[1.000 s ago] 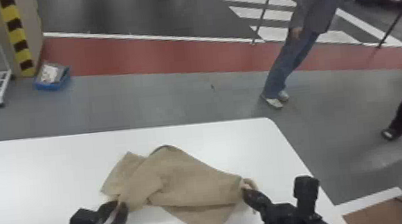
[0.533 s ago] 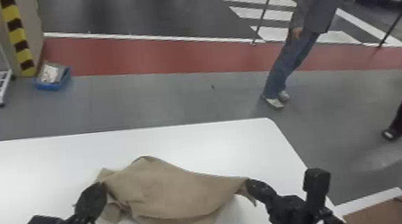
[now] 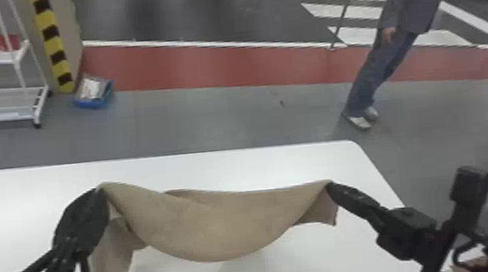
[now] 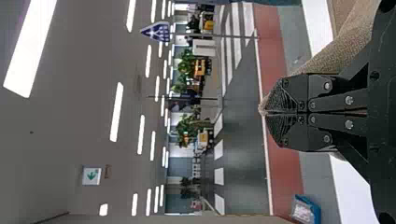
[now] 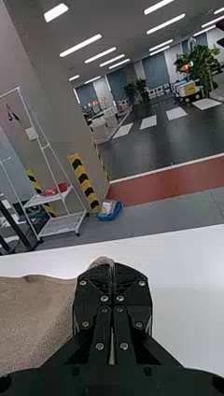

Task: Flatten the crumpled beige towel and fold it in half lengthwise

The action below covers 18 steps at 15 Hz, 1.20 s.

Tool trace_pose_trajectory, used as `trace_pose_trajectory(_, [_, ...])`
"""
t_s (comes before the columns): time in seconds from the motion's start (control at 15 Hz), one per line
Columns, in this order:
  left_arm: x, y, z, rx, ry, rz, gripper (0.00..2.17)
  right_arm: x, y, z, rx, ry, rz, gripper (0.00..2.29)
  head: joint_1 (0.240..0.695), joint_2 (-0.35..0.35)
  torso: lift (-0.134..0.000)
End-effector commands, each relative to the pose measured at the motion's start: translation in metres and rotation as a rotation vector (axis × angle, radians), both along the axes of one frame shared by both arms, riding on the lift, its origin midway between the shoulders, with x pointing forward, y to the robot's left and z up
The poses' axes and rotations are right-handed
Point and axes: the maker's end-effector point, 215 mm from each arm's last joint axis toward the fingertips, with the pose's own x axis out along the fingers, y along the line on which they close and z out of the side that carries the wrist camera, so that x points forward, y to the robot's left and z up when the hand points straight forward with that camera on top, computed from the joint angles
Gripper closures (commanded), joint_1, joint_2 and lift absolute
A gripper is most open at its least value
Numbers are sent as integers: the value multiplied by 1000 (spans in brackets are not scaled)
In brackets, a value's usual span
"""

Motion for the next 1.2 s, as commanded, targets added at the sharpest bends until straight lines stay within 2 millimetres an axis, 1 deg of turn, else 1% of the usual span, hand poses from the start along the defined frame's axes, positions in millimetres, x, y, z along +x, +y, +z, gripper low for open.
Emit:
trace_pose_trajectory(0.0, [-17, 8, 32, -1, -50, 1, 1706, -7, 5, 15, 16, -4, 11, 2010, 695, -252, 0])
trace_pose_trajectory(0.07, [-21, 8, 40, -2, -58, -1, 1706, -7, 0, 16, 11, -4, 3, 2010, 695, -247, 0])
trace_pose_trajectory(0.13, [-22, 7, 42, 3, -62, -6, 1706, -8, -4, 16, 5, -5, -7, 2010, 695, -241, 0])
trace_pose_trajectory(0.2, [-19, 4, 37, 22, -47, -12, 1706, -3, -11, 11, -7, 4, -28, 2010, 695, -244, 0])
trace_pose_trajectory(0.27, [-10, -3, 4, 92, 53, -18, 1706, 4, -19, 0, -40, 23, -53, 2010, 695, -250, 0])
trace_pose_trajectory(0.33, [-2, -9, -32, 166, 148, -18, 1706, 14, -20, -16, -78, 46, -64, 2007, 695, -257, 0])
trace_pose_trajectory(0.4, [2, -14, -69, 219, 237, -30, 1706, 26, -24, -39, -139, 85, -81, 2000, 695, -269, 0])
trace_pose_trajectory(0.47, [7, -13, -95, 250, 288, -33, 1706, 37, -32, -64, -163, 133, -108, 1997, 695, -285, 0])
trace_pose_trajectory(0.53, [13, -18, -115, 265, 320, -42, 1706, 46, -36, -87, -164, 170, -122, 1997, 695, -290, 0])
trace_pose_trajectory(0.6, [22, -18, -134, 279, 344, -37, 1706, 58, -44, -113, -186, 210, -145, 1997, 695, -295, 0])
trace_pose_trajectory(0.67, [30, -20, -150, 290, 364, -35, 1706, 67, -45, -136, -213, 244, -153, 1997, 695, -298, 0])
trace_pose_trajectory(0.73, [37, -21, -166, 300, 388, -34, 1706, 74, -51, -154, -243, 275, -173, 1983, 695, -301, 0])
trace_pose_trajectory(0.8, [43, -22, -182, 307, 414, -32, 1703, 82, -56, -169, -285, 290, -184, 1848, 695, -302, 0])
trace_pose_trajectory(0.87, [45, -23, -195, 316, 434, -30, 1696, 87, -64, -178, -333, 288, -207, 1669, 695, -304, 0])
trace_pose_trajectory(0.93, [47, -20, -206, 321, 452, -20, 1676, 91, -73, -185, -378, 281, -227, 1156, 695, -306, 0])
trace_pose_trajectory(1.0, [48, -25, -208, 318, 444, -27, 1544, 93, -76, -189, -410, 273, -225, 336, 695, -310, 0])
trace_pose_trajectory(1.07, [48, -26, -209, 315, 439, -31, 1359, 91, -79, -190, -430, 271, -225, -2, 695, -314, 0])
trace_pose_trajectory(1.13, [50, -28, -206, 310, 427, -30, 846, 89, -80, -186, -443, 251, -224, -2, 695, -318, 0])
